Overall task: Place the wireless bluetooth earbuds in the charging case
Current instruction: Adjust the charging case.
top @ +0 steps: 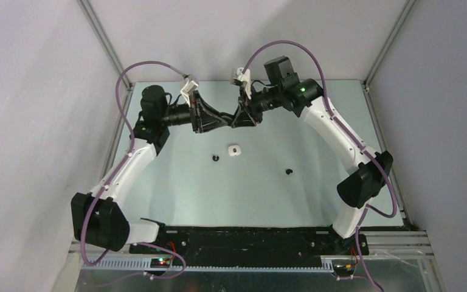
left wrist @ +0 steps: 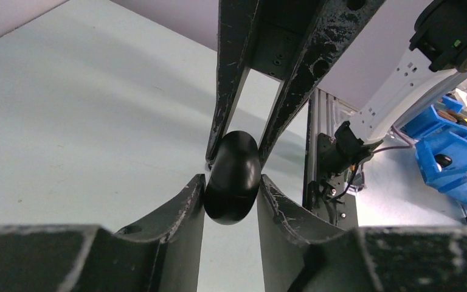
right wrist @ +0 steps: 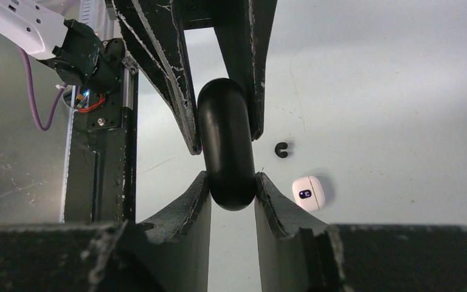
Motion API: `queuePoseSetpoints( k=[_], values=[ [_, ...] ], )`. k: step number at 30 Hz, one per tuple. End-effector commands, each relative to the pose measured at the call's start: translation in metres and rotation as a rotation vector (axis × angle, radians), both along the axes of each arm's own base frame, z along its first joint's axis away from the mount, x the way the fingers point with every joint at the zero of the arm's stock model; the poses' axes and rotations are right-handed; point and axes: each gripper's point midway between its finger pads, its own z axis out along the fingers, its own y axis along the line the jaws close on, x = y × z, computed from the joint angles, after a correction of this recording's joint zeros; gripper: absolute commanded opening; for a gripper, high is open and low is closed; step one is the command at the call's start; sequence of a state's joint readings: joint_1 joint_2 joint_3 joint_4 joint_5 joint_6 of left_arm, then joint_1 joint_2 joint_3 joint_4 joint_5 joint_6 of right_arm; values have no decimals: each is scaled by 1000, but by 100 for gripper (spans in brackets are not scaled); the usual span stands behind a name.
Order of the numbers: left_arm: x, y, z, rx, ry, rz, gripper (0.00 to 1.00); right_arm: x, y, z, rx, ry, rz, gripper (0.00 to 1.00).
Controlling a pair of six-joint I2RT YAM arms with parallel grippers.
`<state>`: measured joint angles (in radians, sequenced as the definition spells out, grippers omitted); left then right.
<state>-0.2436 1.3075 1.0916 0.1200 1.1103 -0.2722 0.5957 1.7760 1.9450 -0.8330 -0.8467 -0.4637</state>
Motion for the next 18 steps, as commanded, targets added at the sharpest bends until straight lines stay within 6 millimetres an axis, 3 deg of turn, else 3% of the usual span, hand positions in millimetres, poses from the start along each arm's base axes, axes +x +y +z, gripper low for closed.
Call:
queuePoseSetpoints(
  k=[1, 5, 8, 18],
  values=[
    [-5, 1, 19, -31, -55, -9, 36, -3, 3, 12, 35, -17, 12, 9],
    [-5, 1, 18, -32, -51, -22, 29, -1, 3, 12, 36, -16, 4, 10],
    [-6, 0, 17, -32, -46, -37, 41, 3, 2, 15, 46, -5, -13, 9],
    [-5, -2, 14, -29, -45, -61, 46, 6, -2, 19, 62, 8, -21, 10]
  ],
)
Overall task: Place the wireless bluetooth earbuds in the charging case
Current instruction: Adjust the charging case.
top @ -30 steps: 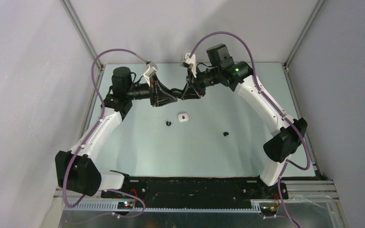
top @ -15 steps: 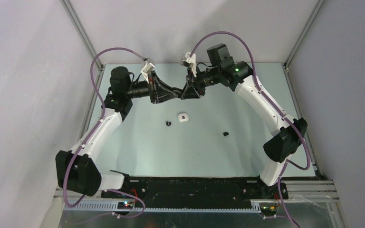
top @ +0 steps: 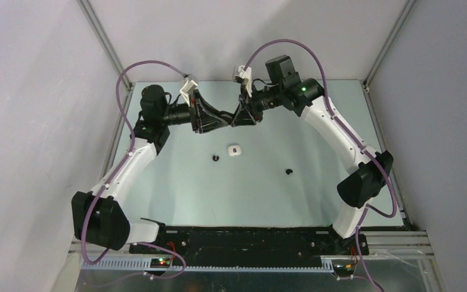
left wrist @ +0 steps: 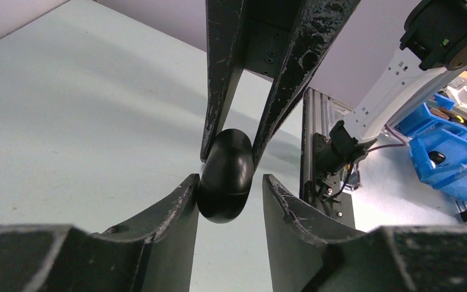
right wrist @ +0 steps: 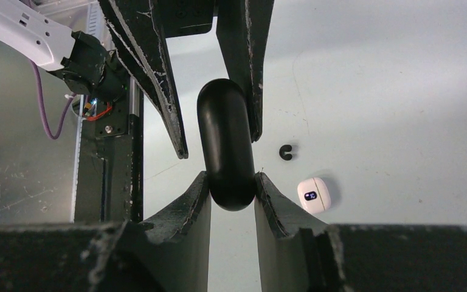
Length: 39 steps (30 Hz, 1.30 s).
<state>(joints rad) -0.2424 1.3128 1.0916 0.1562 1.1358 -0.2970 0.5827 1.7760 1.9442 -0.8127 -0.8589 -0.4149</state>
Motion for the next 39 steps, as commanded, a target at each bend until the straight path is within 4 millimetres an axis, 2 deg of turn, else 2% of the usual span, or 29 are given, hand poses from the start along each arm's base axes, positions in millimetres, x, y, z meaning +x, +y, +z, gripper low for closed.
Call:
queuePoseSetpoints(
  k=[1, 6, 11, 18, 29, 32, 35, 38, 39],
  values=[
    [-2, -1, 11, -15, -41, -38, 47, 3, -1, 15, 44, -25, -1, 10],
    [-1, -1, 11, -15, -37, -45, 47, 4, -2, 16, 52, -16, 0, 10],
    [-1, -2, 12, -16, -35, -51, 41, 4, -1, 13, 48, -9, 1, 10],
    [0, -2, 12, -16, -38, -43, 46, 2, 0, 8, 33, -7, 7, 11],
    [2, -3, 12, -17, -34, -41, 44, 0, 3, 4, 23, -4, 16, 11],
    [2, -4, 12, -17, -32, -47, 36, 0, 4, 4, 24, -3, 16, 11],
    [3, -5, 11, -17, -24, -57, 22, 0, 3, 2, 20, -1, 13, 13],
    [2, -6, 11, -18, -22, -70, 11, 1, 4, 1, 19, 5, 8, 18],
    [1, -6, 11, -18, -24, -75, 7, 1, 4, 1, 19, 8, 7, 23]
  ],
)
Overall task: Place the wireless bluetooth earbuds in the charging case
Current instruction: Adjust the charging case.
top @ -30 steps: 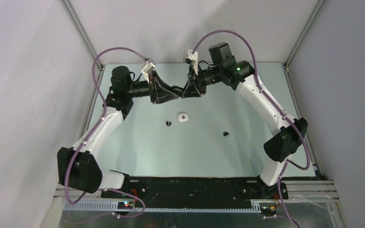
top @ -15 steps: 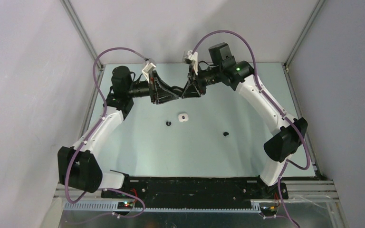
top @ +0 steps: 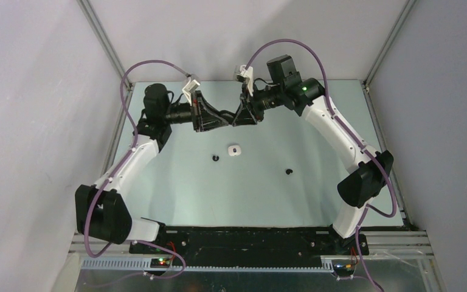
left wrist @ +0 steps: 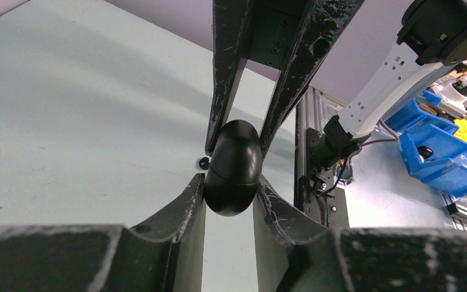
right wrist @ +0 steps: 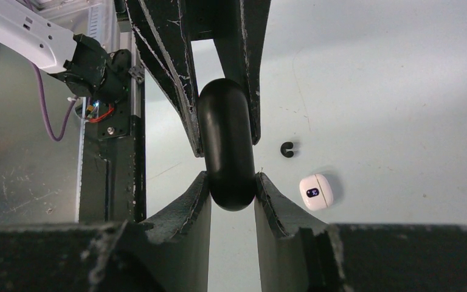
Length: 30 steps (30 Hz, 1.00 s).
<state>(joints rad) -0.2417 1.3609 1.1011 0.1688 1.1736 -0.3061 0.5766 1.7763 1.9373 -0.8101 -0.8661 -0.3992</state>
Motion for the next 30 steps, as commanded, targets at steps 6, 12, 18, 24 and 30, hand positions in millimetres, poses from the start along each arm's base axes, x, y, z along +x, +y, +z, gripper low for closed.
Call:
queuePoseSetpoints(
  k=[6, 12, 18, 24, 30],
  values=[
    [-4, -3, 15, -18, -62, -59, 0, 10, 5, 9, 48, 46, -38, 45],
    [-5, -4, 14, -19, -71, -86, 0, 29, 0, 9, 59, 86, -123, 50],
    [-4, -4, 12, -19, -68, -87, 0, 46, -6, 15, 82, 96, -177, 51],
    [-2, -4, 10, -18, -65, -86, 0, 40, -6, 24, 119, 123, -135, 48],
    [1, -3, 10, -19, -58, -76, 0, 20, -1, 26, 153, 185, -27, 43]
  ],
)
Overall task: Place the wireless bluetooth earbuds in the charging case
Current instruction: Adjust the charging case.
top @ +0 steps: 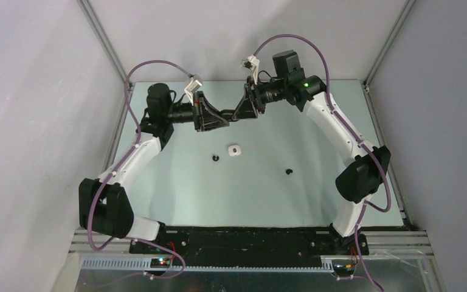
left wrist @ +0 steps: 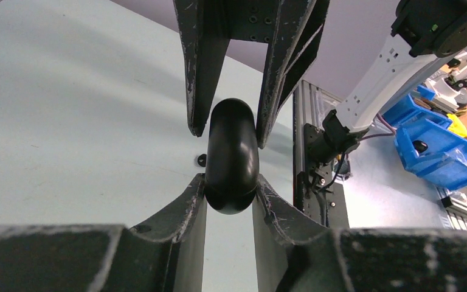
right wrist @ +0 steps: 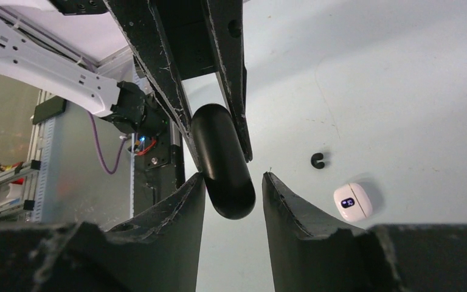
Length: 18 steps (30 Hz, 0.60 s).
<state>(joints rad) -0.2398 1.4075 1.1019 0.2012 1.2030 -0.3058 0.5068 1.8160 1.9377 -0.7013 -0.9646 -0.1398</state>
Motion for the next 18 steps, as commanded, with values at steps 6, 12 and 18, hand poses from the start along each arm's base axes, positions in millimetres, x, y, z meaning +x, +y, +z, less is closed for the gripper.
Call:
queuePoseSetpoints(
  k=[6, 12, 18],
  values=[
    [-4, 0, 20, -22, -56, -42, 0, -8, 8, 16, 71, -39, 88, 35],
    [0, 0, 19, -24, -37, -18, 2, -10, 10, 17, 80, -35, 105, 9],
    [9, 0, 20, -30, -8, 39, 33, -10, 11, 17, 84, -29, 105, 0]
  ],
)
